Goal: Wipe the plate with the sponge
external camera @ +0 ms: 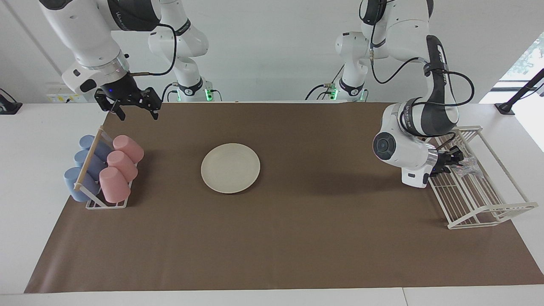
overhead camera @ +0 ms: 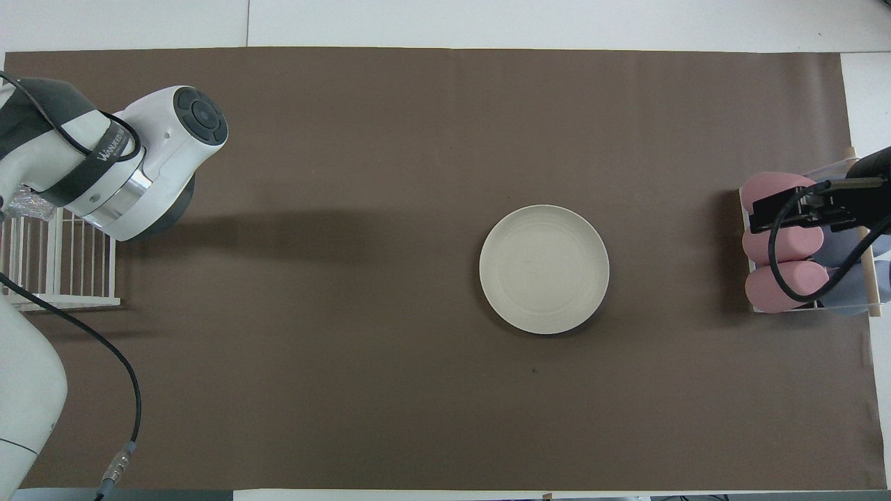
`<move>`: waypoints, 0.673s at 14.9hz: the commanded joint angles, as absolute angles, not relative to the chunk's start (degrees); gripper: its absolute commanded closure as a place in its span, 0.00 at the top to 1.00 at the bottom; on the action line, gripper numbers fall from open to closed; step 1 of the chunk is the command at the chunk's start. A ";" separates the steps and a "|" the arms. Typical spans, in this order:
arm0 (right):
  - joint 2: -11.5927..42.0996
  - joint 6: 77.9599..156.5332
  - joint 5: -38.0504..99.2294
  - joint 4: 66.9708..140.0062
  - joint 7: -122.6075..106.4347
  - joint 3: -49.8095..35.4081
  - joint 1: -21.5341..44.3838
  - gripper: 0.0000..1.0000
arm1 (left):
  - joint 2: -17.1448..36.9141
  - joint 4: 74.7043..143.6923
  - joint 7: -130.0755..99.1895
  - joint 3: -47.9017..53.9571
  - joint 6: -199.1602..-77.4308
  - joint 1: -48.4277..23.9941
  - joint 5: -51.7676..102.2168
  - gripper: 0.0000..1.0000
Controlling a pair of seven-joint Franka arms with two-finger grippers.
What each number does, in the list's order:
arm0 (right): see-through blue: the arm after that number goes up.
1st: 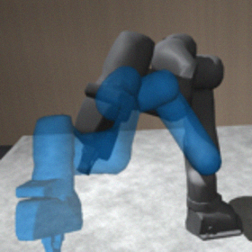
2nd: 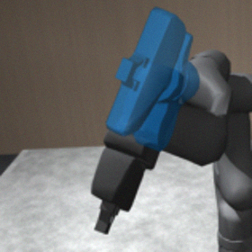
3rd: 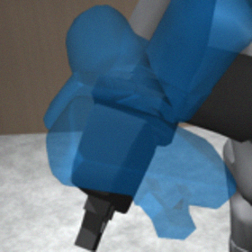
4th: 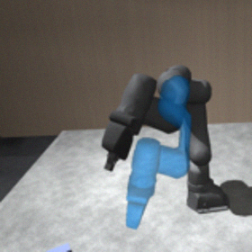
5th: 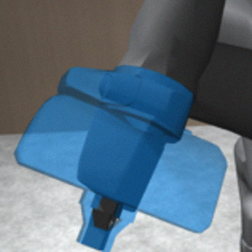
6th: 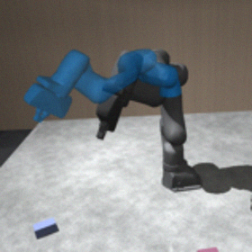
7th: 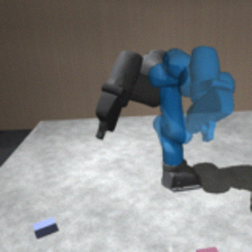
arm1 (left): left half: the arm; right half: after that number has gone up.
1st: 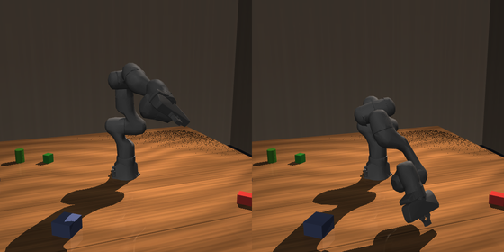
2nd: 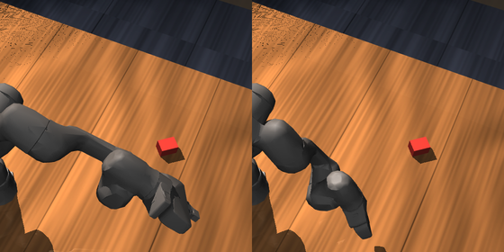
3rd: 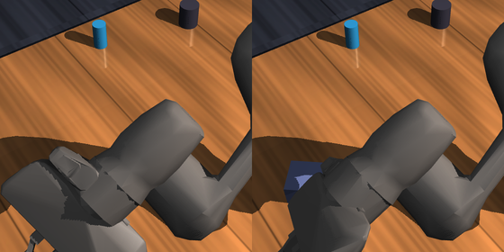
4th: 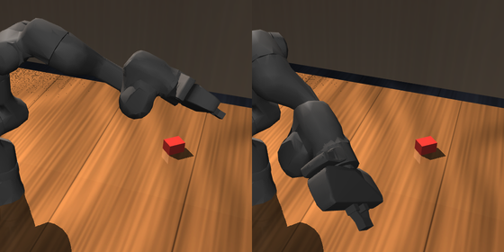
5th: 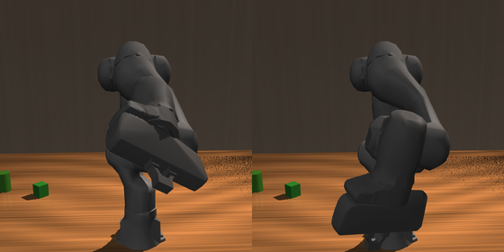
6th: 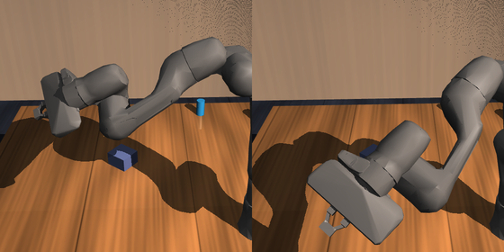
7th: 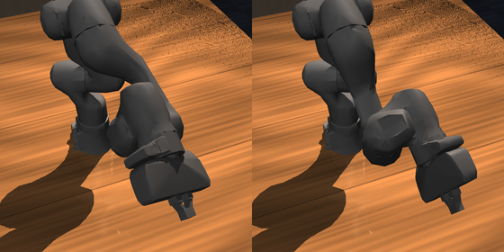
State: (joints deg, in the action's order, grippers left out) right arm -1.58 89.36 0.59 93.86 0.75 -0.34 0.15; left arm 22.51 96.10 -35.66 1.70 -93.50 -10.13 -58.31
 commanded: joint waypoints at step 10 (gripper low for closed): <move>-1.50 89.39 -1.76 93.43 -0.88 -0.79 0.09 1.00 | 15.13 94.22 -30.69 1.85 -96.68 -6.42 -42.13 1.00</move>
State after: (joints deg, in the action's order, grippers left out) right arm -1.58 89.36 -0.09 93.83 0.71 -0.40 0.18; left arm 18.52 94.02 -33.81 1.68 -95.79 -7.63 -47.25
